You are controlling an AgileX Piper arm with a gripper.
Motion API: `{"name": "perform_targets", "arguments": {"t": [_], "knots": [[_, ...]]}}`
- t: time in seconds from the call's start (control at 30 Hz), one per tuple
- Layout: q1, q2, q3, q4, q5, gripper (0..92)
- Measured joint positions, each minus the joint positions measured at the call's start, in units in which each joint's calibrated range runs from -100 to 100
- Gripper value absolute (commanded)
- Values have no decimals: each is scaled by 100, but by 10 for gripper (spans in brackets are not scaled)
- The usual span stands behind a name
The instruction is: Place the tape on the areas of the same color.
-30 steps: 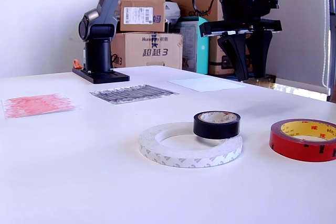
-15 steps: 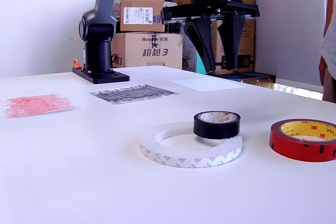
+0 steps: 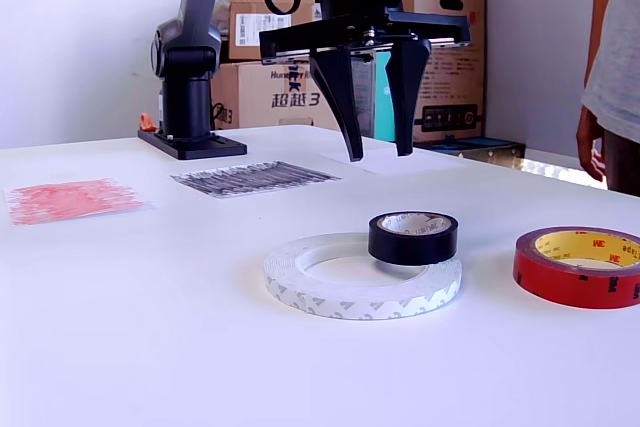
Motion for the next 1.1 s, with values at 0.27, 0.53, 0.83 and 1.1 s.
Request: {"name": "perform_targets", "arguments": {"t": [0.27,0.53,0.83,1.1], "knots": [[-83,123,-25,14,650,408],[-164,330,-25,-2,1313,408],[-78,347,-25,-2,1716,408],[-79,381,-25,-269,1866,404]]}}
